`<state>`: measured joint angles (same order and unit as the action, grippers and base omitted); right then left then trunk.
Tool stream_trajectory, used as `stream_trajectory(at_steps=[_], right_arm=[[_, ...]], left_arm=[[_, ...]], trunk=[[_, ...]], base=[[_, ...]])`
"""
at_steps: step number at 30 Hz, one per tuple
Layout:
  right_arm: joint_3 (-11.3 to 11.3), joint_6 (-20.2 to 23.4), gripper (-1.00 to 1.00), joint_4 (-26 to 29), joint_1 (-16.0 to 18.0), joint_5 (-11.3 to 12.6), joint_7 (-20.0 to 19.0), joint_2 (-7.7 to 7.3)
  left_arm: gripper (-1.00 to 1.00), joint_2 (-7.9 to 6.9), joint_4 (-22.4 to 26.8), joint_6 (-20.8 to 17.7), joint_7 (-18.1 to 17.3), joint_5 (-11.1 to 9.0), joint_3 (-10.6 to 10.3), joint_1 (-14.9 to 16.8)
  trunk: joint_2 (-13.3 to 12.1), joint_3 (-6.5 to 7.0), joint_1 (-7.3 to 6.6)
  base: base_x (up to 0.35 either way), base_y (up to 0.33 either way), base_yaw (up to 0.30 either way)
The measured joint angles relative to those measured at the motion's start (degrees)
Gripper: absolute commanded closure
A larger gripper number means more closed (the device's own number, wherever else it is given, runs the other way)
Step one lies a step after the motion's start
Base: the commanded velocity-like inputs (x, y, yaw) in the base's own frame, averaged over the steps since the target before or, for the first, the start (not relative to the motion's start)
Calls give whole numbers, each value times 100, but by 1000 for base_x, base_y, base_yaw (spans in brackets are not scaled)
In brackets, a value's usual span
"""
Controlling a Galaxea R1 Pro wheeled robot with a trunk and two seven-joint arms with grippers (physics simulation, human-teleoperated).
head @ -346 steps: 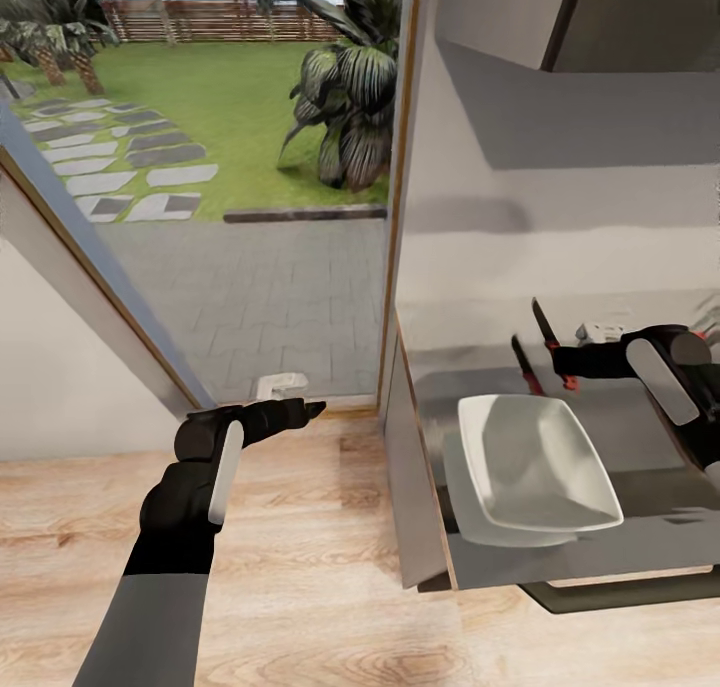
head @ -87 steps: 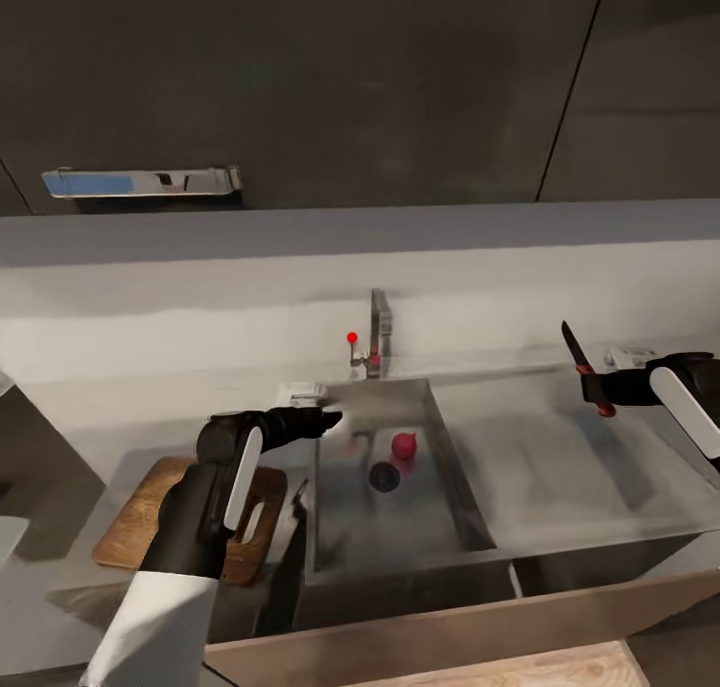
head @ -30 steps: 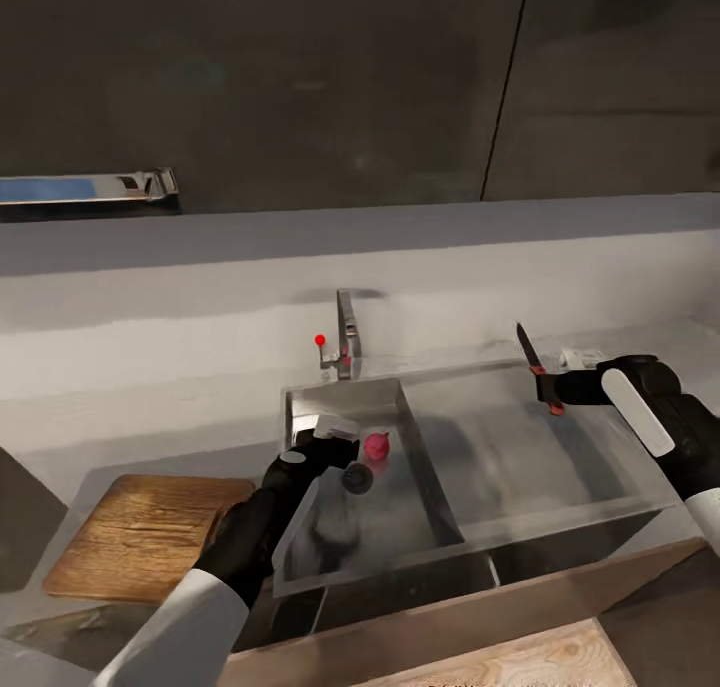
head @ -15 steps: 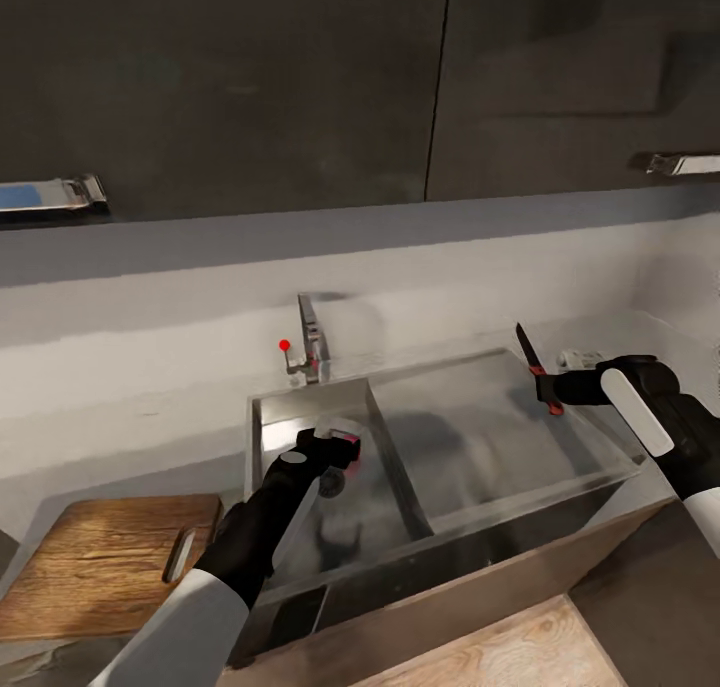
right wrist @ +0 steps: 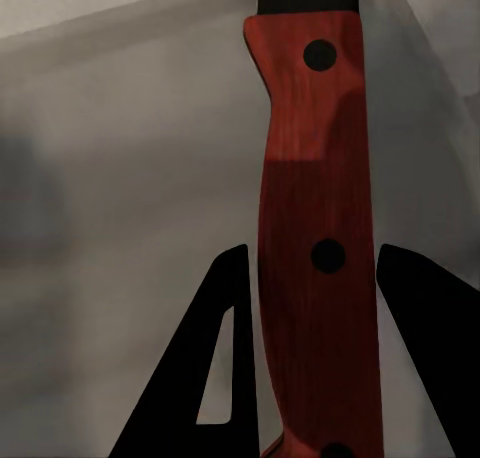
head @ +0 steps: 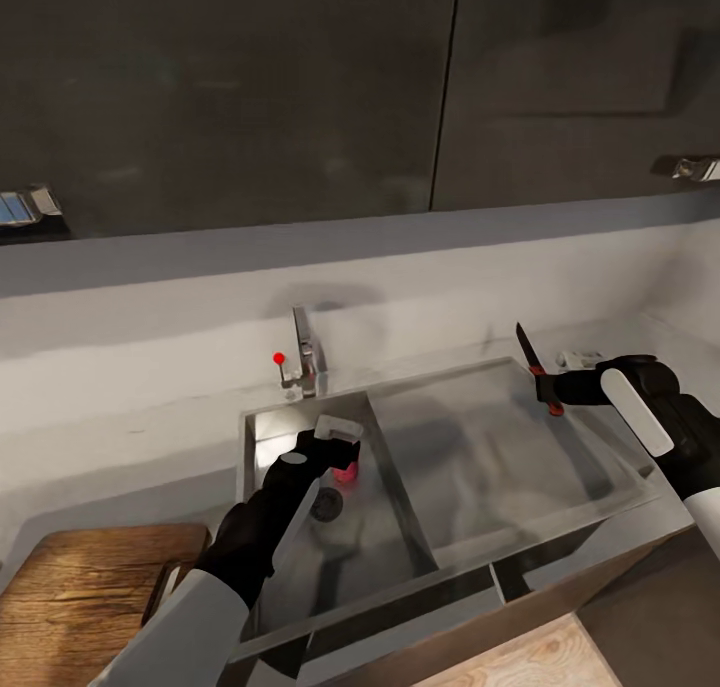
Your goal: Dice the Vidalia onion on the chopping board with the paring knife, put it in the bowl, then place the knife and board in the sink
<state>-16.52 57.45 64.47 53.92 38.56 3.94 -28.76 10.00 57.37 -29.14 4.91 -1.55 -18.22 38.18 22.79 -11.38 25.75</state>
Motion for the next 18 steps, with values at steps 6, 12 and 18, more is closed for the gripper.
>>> stream_trajectory(at_steps=[6, 12, 18], right_arm=[[0, 0, 100, 0, -1, 0, 0, 0], [1, 0, 100, 0, -2, 0, 0, 0], [7, 0, 100, 0, -2, 1, -3, 0]], left_arm=[[-100, 0, -15, -55, 0, -13, 16, 0], [-100, 0, -47, -347, -1, -18, 29, 0], [-100, 0, -108, -420, 3, -18, 35, 0]], trunk=[[0, 0, 0], [0, -13, 0], [0, -50, 0]], base=[[3, 0, 0], [0, 0, 0], [0, 0, 0]])
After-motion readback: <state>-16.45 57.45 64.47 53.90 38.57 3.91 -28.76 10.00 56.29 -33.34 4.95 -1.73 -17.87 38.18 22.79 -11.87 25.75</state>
